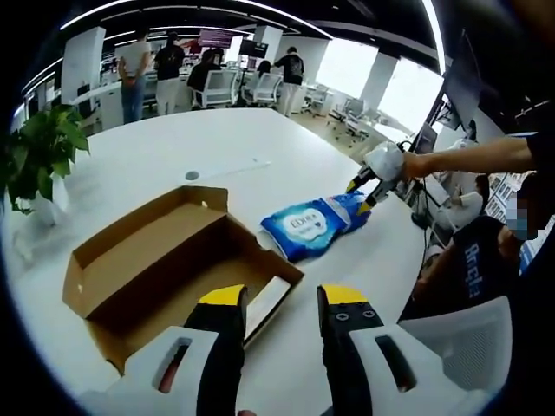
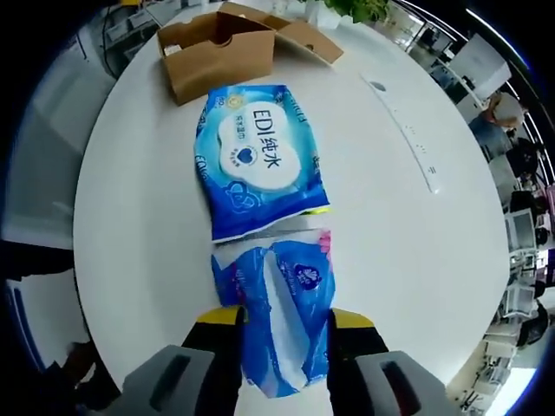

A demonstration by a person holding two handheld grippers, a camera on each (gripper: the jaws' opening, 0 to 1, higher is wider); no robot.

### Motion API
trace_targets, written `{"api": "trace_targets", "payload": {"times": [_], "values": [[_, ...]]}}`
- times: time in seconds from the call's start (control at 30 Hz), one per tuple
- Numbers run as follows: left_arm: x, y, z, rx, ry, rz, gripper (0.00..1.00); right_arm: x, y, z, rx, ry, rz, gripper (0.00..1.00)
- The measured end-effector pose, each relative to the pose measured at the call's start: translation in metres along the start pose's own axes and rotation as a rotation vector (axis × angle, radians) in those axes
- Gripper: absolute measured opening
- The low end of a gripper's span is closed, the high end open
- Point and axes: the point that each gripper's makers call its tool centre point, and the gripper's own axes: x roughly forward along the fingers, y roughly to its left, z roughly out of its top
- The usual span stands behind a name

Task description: Operate the shoe box by opening the lid, removing the specified soft item, and placing it in the target area until the item is outside and the box remains undamaged.

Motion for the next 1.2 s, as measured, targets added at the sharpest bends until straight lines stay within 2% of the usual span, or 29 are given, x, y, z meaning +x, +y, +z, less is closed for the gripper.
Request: {"api": "trace_targets", "payload": {"times": [0.2, 0.27, 0.4, 0.6, 0.73, 0.9, 1.1, 1.2], "values": [[-0.012, 0.002, -0.003, -0.013, -0.026, 0.000, 0.33, -0.013, -0.001, 0.006, -0.014, 0.004, -0.027, 0.35], [-0.016, 0.010, -0.003, -0.017, -0.033, 0.001, 0.33, -0.019, -0.001, 0.010, -0.024, 0.007, -0.039, 0.35], [-0.025, 0.014, -0.005, -0.023, -0.049, 0.005, 0.33, -0.027, -0.002, 0.020, 0.008, -0.009, -0.041, 0.35], [-0.043, 0.022, -0.012, -0.049, -0.076, 0.018, 0.33, -0.035, -0.002, 0.054, 0.161, -0.120, -0.043, 0.36], [-0.052, 0.026, -0.016, -0.059, -0.086, 0.028, 0.33, -0.038, -0.001, 0.076, 0.214, -0.178, -0.038, 0.36], [-0.062, 0.037, -0.021, -0.071, -0.096, 0.039, 0.33, -0.041, 0.007, 0.107, 0.347, -0.280, 0.008, 0.36], [-0.075, 0.048, -0.029, -0.082, -0.104, 0.049, 0.33, -0.039, 0.026, 0.132, 0.348, -0.313, 0.040, 0.36], [-0.081, 0.052, -0.032, -0.094, -0.111, 0.055, 0.33, -0.036, 0.034, 0.150, 0.370, -0.362, 0.056, 0.37]]}}
